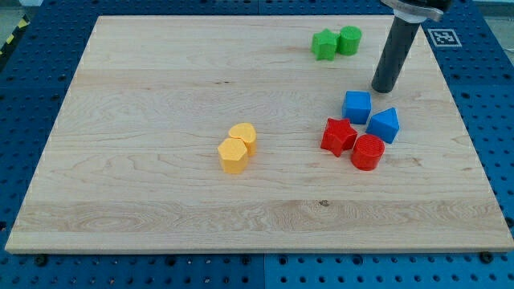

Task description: Move the blue cube slightly towards the red star

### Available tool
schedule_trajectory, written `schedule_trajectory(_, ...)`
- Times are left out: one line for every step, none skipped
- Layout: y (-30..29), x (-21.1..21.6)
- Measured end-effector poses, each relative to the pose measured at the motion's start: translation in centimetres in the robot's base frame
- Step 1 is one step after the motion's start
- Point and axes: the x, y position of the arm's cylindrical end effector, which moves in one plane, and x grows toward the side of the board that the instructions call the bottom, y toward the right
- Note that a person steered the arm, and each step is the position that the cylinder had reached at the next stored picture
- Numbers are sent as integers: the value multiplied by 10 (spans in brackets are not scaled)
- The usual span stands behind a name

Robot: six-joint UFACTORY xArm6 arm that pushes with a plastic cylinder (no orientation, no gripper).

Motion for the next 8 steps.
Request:
schedule_trajectory(-2, 39)
schedule_trajectory(-2, 45)
schedule_trajectory(3, 41)
schedule_trajectory(13, 8)
schedule_trajectory(0, -3)
schedule_trajectory(-31, 1)
schedule_trajectory(-39, 11)
schedule_trajectory(-39, 28)
